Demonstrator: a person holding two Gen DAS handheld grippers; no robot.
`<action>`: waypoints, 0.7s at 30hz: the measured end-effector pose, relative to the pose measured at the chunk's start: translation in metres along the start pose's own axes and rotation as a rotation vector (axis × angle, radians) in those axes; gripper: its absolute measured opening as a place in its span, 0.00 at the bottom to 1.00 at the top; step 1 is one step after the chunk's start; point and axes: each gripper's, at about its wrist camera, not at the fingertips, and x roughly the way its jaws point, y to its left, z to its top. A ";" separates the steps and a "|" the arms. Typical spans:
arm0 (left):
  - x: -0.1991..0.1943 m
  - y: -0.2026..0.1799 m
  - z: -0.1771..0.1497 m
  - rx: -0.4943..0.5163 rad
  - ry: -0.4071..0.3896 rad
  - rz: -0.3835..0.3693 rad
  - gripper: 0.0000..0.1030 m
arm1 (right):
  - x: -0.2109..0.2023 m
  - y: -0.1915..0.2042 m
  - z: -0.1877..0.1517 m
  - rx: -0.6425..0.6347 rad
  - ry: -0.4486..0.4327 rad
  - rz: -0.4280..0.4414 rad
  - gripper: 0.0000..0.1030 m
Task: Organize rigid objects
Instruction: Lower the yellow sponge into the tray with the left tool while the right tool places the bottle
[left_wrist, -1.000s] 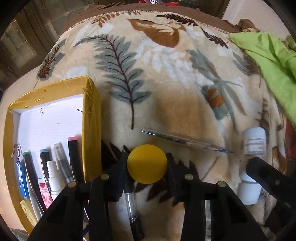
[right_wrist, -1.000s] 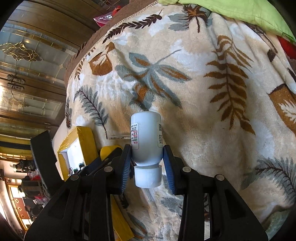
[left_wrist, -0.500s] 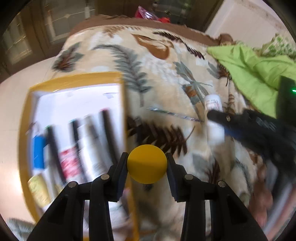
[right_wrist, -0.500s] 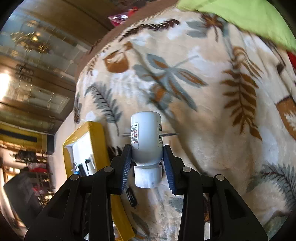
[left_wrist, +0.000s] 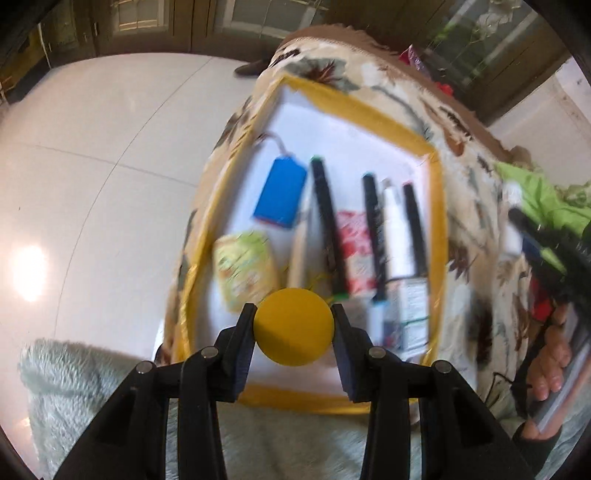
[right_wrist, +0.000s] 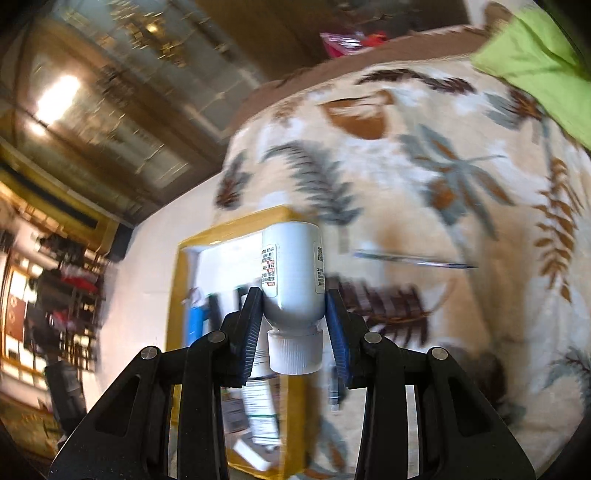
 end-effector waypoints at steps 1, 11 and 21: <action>0.002 0.000 -0.003 0.009 0.011 0.007 0.38 | 0.005 0.011 -0.005 -0.028 0.008 0.009 0.33; 0.033 -0.006 -0.024 0.106 0.110 0.085 0.38 | 0.057 0.075 -0.047 -0.172 0.142 0.065 0.33; 0.048 -0.009 -0.030 0.125 0.124 0.109 0.38 | 0.082 0.071 -0.055 -0.149 0.199 0.066 0.33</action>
